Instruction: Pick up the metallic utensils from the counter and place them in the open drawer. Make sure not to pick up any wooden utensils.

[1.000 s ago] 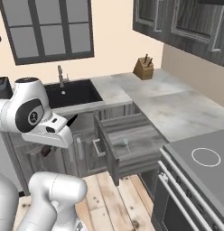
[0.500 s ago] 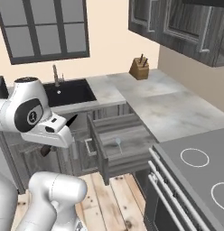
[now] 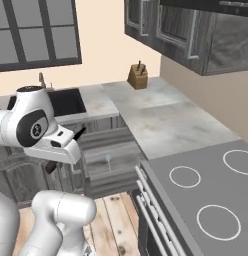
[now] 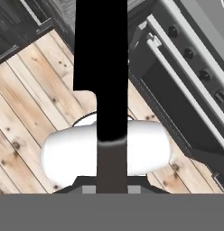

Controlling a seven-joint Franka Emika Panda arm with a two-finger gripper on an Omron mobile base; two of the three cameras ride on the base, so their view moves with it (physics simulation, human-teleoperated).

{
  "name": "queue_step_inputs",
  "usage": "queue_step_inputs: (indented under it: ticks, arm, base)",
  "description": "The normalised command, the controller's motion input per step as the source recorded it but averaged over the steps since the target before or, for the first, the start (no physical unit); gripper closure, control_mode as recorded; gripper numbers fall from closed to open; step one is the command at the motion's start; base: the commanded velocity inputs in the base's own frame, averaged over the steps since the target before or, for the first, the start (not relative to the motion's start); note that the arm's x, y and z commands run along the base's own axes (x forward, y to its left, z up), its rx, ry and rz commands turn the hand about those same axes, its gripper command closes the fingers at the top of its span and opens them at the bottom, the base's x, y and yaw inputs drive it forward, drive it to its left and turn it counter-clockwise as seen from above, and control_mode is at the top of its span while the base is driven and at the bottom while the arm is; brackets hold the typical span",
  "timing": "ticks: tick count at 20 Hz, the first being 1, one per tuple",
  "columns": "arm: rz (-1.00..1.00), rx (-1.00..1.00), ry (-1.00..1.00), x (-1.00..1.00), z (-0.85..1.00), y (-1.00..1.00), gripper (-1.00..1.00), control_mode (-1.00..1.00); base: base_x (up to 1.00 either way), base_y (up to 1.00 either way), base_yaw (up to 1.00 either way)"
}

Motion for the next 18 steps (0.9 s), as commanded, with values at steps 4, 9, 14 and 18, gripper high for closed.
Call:
queue_step_inputs:
  ticks: [4, 9, 14, 18]
  arm:
    - [0.0, 0.0, 0.0, 0.0, 0.0, 0.0, 1.0, 1.0]
    - [0.0, 0.0, 0.0, 0.0, 0.0, 0.0, 1.0, 1.0]
    - [0.0, 0.0, 0.0, 0.0, 0.0, 0.0, 1.0, 1.0]
    - [0.0, 0.0, 0.0, 0.0, 0.0, 0.0, 1.0, 1.0]
  base:
    - [0.21, -0.23, 0.0]
    - [0.28, 0.0, 0.0]
    - [0.59, 0.0, 0.03]
    - [0.6, 0.0, 0.05]
